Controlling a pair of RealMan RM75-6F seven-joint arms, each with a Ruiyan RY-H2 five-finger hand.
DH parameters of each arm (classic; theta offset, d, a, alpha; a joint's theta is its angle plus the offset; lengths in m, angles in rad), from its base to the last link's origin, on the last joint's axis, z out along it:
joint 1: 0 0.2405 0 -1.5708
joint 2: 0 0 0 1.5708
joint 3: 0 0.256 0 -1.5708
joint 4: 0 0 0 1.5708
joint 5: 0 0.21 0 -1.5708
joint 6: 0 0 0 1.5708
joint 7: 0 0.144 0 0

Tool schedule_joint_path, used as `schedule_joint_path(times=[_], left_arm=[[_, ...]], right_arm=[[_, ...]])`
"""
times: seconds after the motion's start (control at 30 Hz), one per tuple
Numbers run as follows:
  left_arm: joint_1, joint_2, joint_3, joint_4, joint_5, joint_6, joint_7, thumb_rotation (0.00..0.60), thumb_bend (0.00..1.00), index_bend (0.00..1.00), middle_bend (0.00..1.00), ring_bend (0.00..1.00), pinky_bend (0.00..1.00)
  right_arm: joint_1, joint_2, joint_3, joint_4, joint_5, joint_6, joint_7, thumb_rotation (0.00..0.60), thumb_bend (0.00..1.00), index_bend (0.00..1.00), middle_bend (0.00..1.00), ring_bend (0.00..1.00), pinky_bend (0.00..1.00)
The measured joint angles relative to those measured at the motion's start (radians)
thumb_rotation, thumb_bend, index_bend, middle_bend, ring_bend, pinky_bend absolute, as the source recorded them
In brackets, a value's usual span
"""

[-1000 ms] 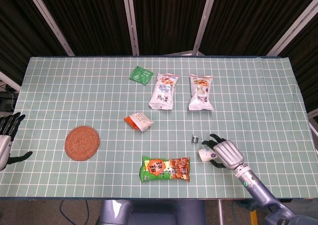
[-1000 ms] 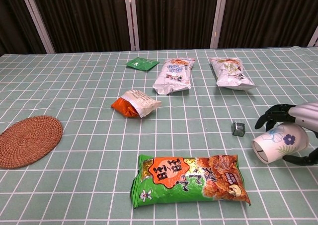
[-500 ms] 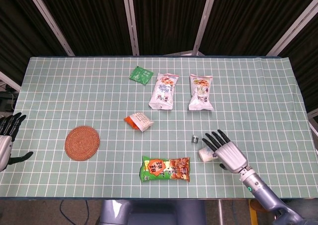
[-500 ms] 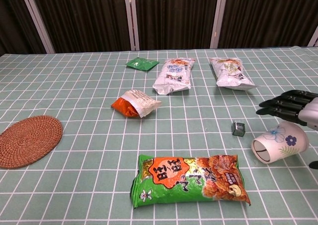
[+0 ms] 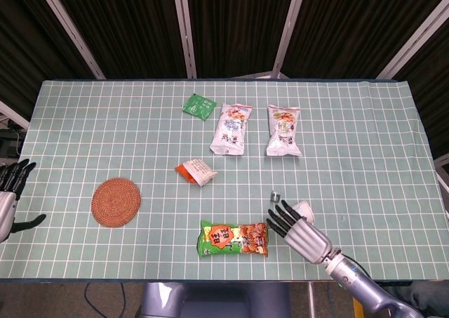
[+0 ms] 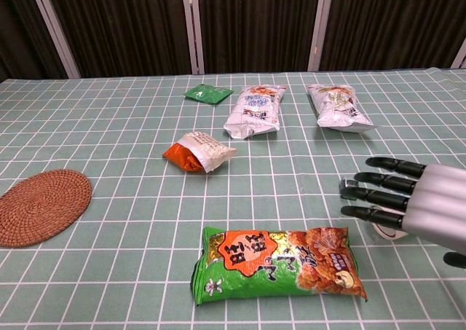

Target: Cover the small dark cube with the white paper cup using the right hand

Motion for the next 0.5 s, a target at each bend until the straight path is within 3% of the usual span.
schedule_joint_path(times=[0.23,0.5], left_arm=[[-0.002,-0.001,-0.004,0.011,-0.014,-0.008,-0.007,0.600,0.00,0.00,0.00,0.00,0.00],[-0.004,-0.002,-0.007,0.017,-0.021,-0.015,-0.011,0.600,0.00,0.00,0.00,0.00,0.00]], right_arm=[[0.037,-0.055,0.024,0.038,-0.002,-0.084,-0.135,0.600,0.04,0.00,0.02,0.00,0.11],[0.048,-0.087,0.041,0.099,-0.013,-0.082,-0.189,0.600,0.04,0.00,0.11,0.00,0.19]])
